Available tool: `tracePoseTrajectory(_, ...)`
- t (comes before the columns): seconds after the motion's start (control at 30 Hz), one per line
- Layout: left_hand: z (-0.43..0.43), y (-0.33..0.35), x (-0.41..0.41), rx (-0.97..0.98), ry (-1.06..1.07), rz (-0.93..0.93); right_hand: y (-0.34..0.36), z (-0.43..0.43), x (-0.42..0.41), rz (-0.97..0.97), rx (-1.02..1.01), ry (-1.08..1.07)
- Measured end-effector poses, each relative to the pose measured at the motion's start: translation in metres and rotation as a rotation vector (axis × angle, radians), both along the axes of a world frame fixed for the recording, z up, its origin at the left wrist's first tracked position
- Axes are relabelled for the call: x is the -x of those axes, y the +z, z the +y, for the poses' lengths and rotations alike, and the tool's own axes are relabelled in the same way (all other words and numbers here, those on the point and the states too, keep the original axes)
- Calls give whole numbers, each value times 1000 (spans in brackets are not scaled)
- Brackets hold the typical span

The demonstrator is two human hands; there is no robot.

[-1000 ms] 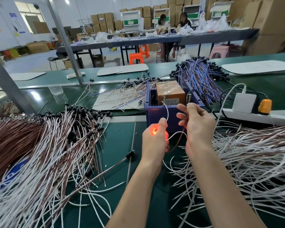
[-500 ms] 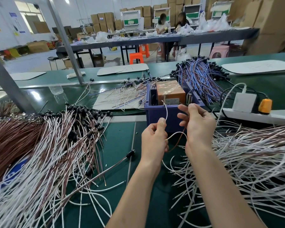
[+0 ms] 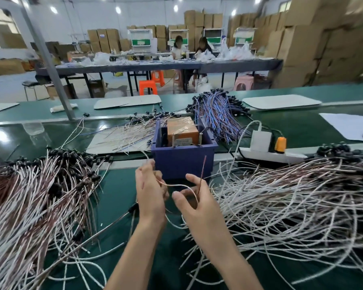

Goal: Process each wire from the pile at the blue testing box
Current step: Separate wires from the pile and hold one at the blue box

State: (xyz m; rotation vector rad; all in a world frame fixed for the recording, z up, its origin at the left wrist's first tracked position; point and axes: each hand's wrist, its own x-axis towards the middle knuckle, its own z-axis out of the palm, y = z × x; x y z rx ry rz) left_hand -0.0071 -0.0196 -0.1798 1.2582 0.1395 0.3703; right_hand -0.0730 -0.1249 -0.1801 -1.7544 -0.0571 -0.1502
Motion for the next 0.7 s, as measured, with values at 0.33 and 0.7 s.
tracePoseTrajectory(0.33, -30, 44, 22, -100, -32, -62, 17, -34, 42, 177, -384, -28)
tracePoseTrajectory(0.7, -64, 204, 43, -222, 120, -410, 26, -65, 76, 415, -1099, -57)
